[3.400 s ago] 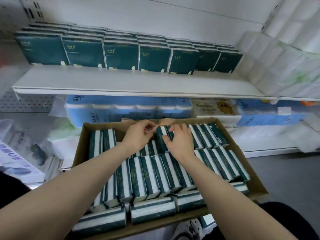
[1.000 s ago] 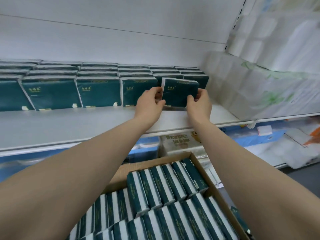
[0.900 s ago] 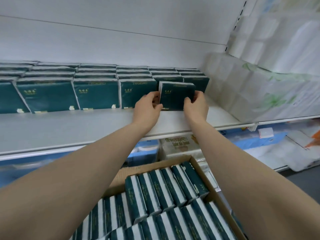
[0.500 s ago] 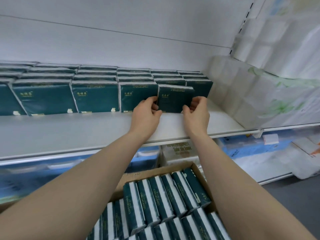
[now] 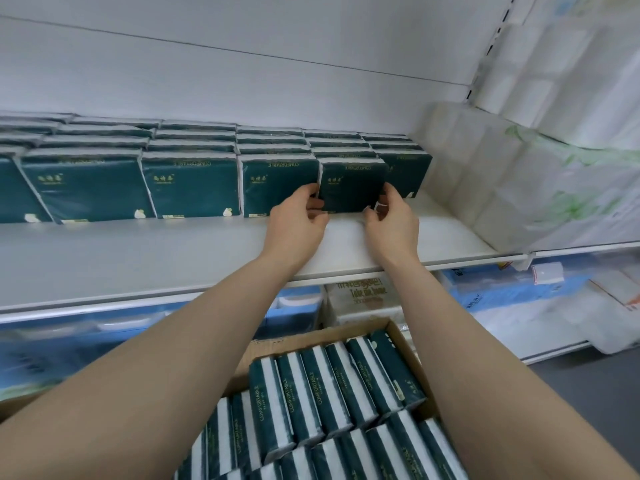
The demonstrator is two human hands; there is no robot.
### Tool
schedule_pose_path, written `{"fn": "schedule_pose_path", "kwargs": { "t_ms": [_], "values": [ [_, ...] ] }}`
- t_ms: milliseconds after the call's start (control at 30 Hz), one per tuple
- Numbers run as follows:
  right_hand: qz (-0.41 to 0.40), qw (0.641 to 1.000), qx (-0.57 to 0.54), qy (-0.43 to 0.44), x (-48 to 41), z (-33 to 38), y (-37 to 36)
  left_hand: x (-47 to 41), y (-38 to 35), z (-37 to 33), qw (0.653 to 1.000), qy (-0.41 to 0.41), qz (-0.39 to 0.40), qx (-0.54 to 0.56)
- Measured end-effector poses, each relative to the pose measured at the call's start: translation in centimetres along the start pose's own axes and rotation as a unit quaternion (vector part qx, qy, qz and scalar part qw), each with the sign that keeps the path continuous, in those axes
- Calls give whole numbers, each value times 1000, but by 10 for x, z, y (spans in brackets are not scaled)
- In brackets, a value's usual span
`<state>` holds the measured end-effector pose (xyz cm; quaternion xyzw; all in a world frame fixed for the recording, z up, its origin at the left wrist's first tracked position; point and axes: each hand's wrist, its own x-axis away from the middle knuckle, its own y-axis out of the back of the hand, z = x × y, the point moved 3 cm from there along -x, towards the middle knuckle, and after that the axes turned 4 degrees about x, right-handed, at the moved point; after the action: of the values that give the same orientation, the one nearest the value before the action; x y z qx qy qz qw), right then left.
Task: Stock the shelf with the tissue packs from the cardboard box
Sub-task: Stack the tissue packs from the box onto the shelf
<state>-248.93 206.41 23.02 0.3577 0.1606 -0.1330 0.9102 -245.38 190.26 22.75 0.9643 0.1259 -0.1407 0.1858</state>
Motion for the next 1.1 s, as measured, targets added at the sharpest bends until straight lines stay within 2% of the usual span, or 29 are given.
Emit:
{"fn": "schedule_pose_path", "kwargs": {
  "t_ms": [233,533,600,733,900,1033,1100],
  "values": [
    [-24,996,-75,-43,12,2,15,7,5,-7,1000,10,0,24],
    [-86,994,-43,61,98,7,43,62,28,-30,996,-73,-17,38],
    [-69,995,-32,70,120,12,42,84,38,-30,996,-87,-18,25],
    [18,995,-19,99,167,19,29,127,60,-18,996,-85,-5,-5],
    [118,985,80,100,220,20,-3,175,74,32,995,20,75,-57],
    [209,956,199,51,250,13,-27,201,74,81,971,149,151,-111],
    [234,944,231,32,259,12,-32,210,72,95,960,194,172,-102]
  ]
}}
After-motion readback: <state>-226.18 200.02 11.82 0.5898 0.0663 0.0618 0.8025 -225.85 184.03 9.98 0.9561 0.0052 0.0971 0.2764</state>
